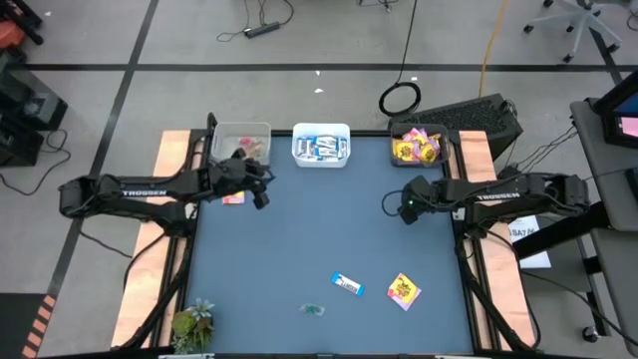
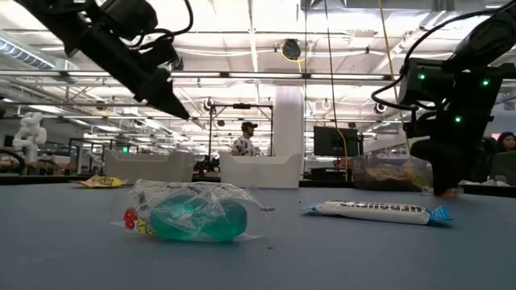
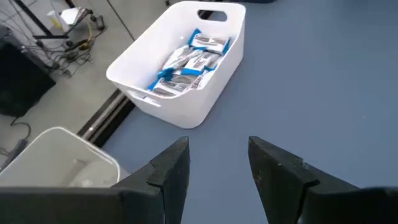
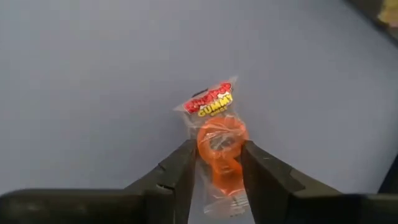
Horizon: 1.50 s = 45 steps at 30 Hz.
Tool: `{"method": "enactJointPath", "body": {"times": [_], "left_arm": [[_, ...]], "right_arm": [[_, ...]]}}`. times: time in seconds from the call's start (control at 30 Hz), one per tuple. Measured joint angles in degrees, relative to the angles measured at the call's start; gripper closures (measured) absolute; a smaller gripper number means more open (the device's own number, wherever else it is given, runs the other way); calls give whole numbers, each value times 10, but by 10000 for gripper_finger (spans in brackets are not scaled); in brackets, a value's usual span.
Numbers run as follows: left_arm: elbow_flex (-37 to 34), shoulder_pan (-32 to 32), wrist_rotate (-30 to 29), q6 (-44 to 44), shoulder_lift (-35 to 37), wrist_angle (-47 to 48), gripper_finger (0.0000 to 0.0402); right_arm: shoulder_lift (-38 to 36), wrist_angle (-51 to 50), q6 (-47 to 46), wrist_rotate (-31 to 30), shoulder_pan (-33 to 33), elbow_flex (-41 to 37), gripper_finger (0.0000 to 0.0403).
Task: Sort candy
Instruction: Put the orange gummy into the gray bin
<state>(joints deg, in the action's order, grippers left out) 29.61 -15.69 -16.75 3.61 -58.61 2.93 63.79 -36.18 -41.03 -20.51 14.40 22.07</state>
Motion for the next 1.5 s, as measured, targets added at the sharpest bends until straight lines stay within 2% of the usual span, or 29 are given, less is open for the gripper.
{"method": "enactJointPath", "body": {"times": [0.1, 0.27, 0.37, 0.47, 0.6, 0.87, 0.93, 1.13, 1.3, 1.5], "left_arm": [[-29, 6, -15, -17, 9, -16, 231], [-83, 23, -19, -23, 37, -93, 244], [-120, 37, -19, -17, 65, -159, 261], [-146, 47, -19, 6, 105, -197, 277], [-151, 57, -18, 12, 166, -186, 291], [-151, 68, -16, 12, 268, -98, 317], [-159, 68, -15, 12, 285, -100, 328], [-230, 68, -13, 15, 319, -194, 363], [-237, 68, -13, 34, 344, -201, 386], [-237, 68, -14, 34, 368, -200, 395]], "right_arm": [[-1, 7, 9, 8, 2, -2, 307], [-3, 12, 24, 15, -10, 7, 383], [-4, 64, 41, 31, -38, 23, 396], [-3, 164, 74, 31, -62, 25, 389], [18, 323, 130, 31, -86, 25, 396], [146, 646, 226, 45, -95, 33, 402], [184, 669, 241, 45, -92, 59, 402], [294, 677, 307, 45, -74, 192, 403], [376, 682, 340, 47, -47, 322, 403], [481, 673, 347, 105, -20, 474, 403]]}}
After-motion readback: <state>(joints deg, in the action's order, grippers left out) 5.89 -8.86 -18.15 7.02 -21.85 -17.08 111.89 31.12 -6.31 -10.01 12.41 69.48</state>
